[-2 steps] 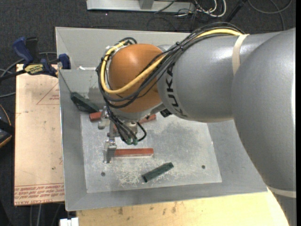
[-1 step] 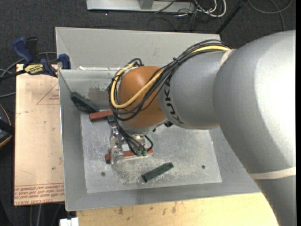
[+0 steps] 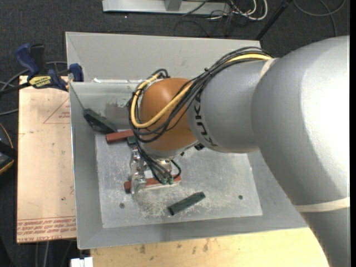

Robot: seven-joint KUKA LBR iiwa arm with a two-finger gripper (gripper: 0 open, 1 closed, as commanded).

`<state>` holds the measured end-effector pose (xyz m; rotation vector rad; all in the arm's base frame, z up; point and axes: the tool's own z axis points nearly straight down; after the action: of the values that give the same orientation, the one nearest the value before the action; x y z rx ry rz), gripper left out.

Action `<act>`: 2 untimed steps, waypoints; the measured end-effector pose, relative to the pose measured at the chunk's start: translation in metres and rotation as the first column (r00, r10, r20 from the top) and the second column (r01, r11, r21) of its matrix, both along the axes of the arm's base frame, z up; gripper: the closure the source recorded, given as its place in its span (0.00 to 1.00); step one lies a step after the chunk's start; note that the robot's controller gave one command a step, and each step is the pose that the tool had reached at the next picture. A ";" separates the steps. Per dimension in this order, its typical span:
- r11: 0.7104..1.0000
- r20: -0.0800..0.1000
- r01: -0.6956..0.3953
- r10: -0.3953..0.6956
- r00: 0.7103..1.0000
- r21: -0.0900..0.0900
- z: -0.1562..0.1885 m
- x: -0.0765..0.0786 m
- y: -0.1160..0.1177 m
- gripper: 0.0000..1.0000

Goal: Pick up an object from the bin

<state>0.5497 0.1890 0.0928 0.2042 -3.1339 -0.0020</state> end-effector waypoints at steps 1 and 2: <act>1.000 0.004 -0.026 0.026 1.000 0.001 0.100 0.005 0.015 1.00; 1.000 0.003 -0.026 0.026 1.000 0.000 0.100 0.005 0.015 1.00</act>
Offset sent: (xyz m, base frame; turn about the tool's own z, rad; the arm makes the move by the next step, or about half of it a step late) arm 0.0000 0.0000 0.0000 0.0000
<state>0.5545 0.2036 0.1929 0.2452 -3.1338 -0.0025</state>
